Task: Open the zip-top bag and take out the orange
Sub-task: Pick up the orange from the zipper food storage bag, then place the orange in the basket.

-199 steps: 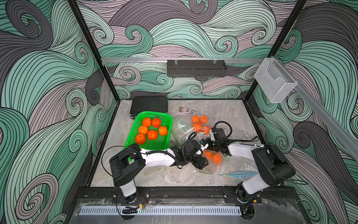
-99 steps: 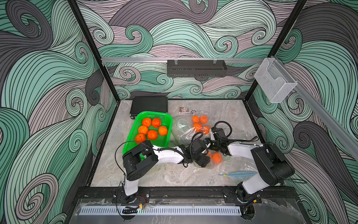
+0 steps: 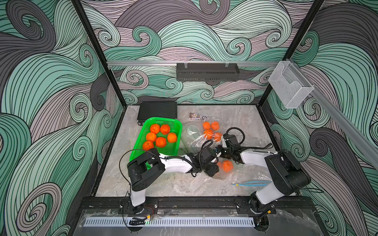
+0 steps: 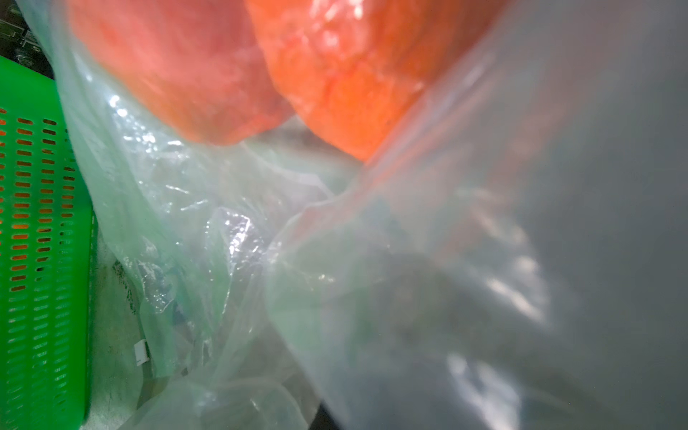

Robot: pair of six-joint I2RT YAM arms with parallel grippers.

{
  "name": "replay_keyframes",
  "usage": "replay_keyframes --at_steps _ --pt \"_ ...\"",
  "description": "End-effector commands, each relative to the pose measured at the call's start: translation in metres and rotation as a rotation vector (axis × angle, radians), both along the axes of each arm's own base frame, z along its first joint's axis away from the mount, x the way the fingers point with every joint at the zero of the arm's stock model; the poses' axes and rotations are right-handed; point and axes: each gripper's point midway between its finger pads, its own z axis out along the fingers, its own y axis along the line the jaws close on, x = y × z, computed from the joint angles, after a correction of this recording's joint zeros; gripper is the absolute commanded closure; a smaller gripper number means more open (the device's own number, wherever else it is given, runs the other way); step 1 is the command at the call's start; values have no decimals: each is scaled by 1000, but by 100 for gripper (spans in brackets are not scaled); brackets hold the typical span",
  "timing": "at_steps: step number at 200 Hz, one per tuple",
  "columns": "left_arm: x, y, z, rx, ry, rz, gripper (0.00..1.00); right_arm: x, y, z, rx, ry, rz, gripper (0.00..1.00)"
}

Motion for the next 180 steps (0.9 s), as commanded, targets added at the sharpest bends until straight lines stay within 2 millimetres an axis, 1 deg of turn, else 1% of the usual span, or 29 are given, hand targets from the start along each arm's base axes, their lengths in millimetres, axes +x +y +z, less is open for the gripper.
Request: replay_keyframes --at_steps 1,23,50,71,74,77,96,120,132,141,163,180 --pt "-10 17 18 2 -3 2 63 -36 -20 -36 -99 174 -15 91" --pt "-22 33 28 5 18 -8 63 -37 -20 -37 -101 179 -15 91" --pt "-31 52 32 49 33 -15 64 -37 -20 -38 -100 181 -15 91" --pt "-29 74 44 77 2 38 65 -37 -21 -37 -101 179 -15 91" --pt "-28 77 43 88 1 48 65 -37 -21 -37 -101 178 -15 91" --pt "-28 80 52 73 -14 57 65 -37 -20 -37 -101 178 -14 91" --pt "-18 107 72 88 -74 138 65 -37 -20 -36 -99 177 -14 91" --pt "-1 145 99 101 -149 270 65 -38 -21 -40 -105 188 -15 91" --pt "12 171 109 115 -197 386 65 -39 -21 -40 -102 190 -14 91" --pt "22 192 114 124 -230 482 62 -38 -20 -40 -100 190 -13 91" --pt "41 252 112 161 -217 731 60 -39 -21 -40 -104 191 -17 91" --pt "52 287 109 200 -249 858 60 -39 -21 -41 -103 191 -15 91"
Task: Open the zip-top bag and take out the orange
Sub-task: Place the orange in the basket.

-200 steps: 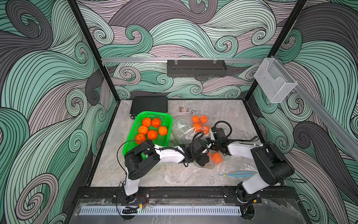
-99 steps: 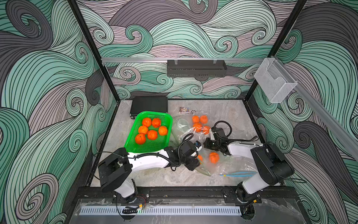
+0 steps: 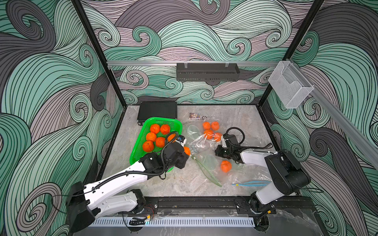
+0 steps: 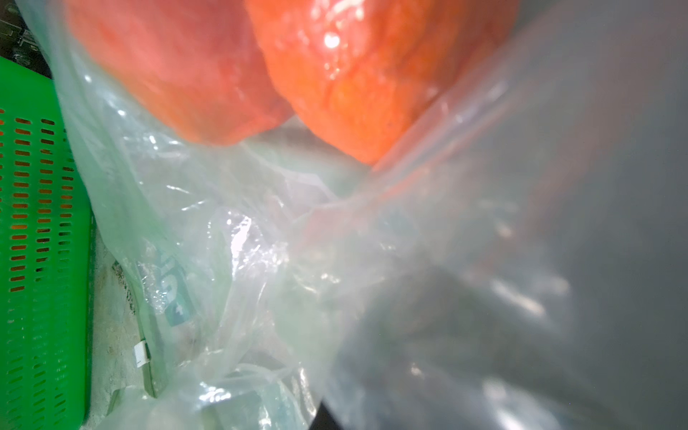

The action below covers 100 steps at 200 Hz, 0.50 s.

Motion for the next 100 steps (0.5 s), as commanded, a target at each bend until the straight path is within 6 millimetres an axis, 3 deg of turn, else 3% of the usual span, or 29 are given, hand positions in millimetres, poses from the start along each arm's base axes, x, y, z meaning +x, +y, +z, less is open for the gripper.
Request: replay_keyframes --at_steps 1,19,100 --pt "10 69 -16 123 1 269 60 -39 -21 -41 -103 186 -15 91" --pt "21 88 -28 127 27 345 60 -40 -21 -42 -104 190 -14 91" --pt "66 108 -98 178 182 466 67 -41 -22 -44 -107 197 -15 91"
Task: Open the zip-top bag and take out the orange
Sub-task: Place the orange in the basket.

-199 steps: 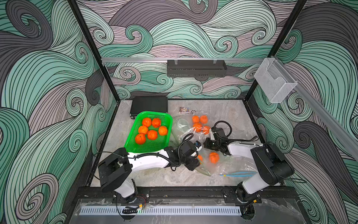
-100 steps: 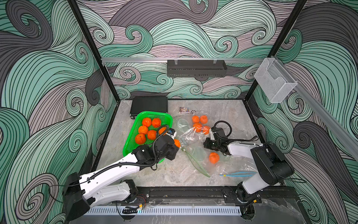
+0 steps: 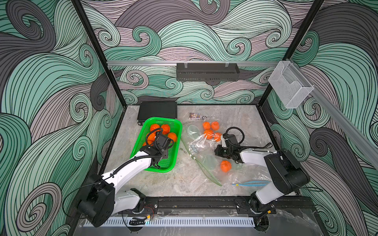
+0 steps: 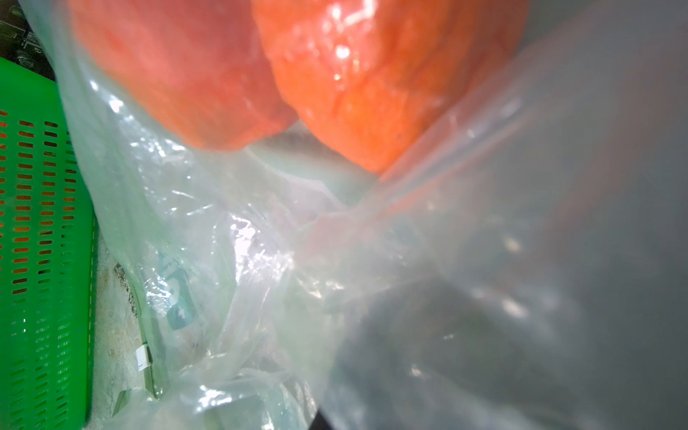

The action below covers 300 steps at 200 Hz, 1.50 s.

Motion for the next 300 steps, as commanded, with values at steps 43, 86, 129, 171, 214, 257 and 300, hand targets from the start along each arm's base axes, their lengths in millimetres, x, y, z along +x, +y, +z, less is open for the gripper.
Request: replay_keyframes --at_steps 43,86,129,171,214,257,300 --pt "30 13 -31 -21 72 83 68 -43 -22 -44 -105 203 -13 91" --pt "45 14 -32 -10 65 93 67 -42 -22 -44 -107 201 -13 91" --pt "46 13 -35 -10 73 89 52 -42 -21 -43 -101 203 -11 91" --pt "36 12 -23 -39 77 85 28 -42 -21 -43 -100 203 -11 91" --pt "29 14 17 -80 18 92 26 -42 -20 -42 -96 201 -11 91" --pt "12 -12 50 -249 -19 -14 30 -40 -23 -38 -109 181 -15 91" --pt "-34 -103 79 -629 -81 -398 47 -39 -24 -36 -113 169 -17 91"
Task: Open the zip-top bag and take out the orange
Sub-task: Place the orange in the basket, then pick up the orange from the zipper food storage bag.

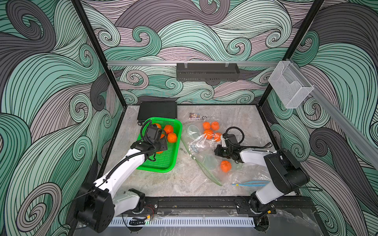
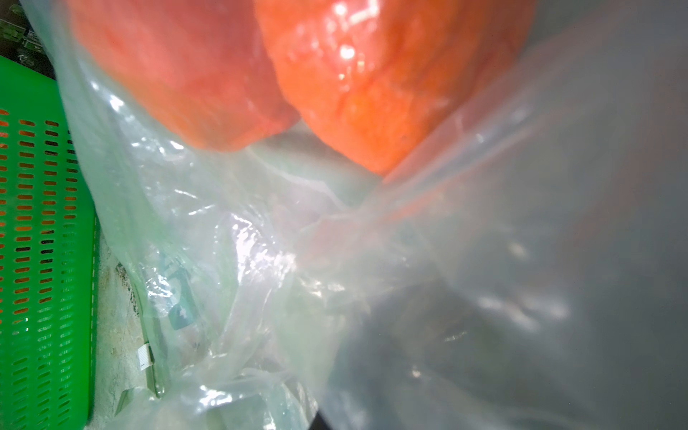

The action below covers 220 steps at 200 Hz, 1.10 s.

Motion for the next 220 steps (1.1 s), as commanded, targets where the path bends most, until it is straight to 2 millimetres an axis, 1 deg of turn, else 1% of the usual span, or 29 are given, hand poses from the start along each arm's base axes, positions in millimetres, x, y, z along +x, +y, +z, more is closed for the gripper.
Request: replay_keyframes --at_steps 1,27,40,55,67,89,101,118,123,124,126,137,166,187,203,220 --pt "-35 -62 13 -218 -9 -266 48 -39 -25 -36 -117 164 -21 91" --pt "-77 -118 11 -293 -5 -489 63 -37 -27 -34 -121 155 -25 91" --pt "-92 -140 6 -314 -5 -560 72 -38 -28 -35 -122 154 -27 91" --pt "-101 -161 0 -329 0 -611 78 -38 -29 -35 -125 153 -27 91" --pt "-106 -178 -4 -327 12 -649 88 -38 -29 -35 -125 152 -27 91" --pt "-117 -213 -11 -303 24 -743 94 -38 -31 -34 -133 146 -30 91" --pt "-120 -227 -18 -290 35 -772 96 -38 -32 -34 -136 145 -31 91" --pt "-121 -241 -26 -277 48 -794 98 -38 -33 -34 -138 143 -33 91" --pt "-121 -245 -23 -285 39 -800 98 -38 -33 -33 -138 141 -33 91" --pt "-121 -245 -29 -276 51 -798 98 -38 -33 -34 -139 141 -33 91" --pt "-121 -246 -33 -270 59 -797 98 -38 -33 -34 -138 142 -33 91" --pt "-120 -253 -37 -268 64 -803 99 -39 -33 -34 -137 145 -34 91" --pt "-120 -266 -51 -251 97 -822 100 -38 -32 -33 -134 140 -33 91" --pt "-120 -273 -54 -261 94 -826 99 -38 -32 -33 -132 141 -31 91" --pt "-121 -279 -56 -263 95 -841 96 -38 -32 -33 -130 141 -29 91" --pt "-126 -285 -62 -235 101 -871 88 -38 -32 -33 -131 142 -30 91"
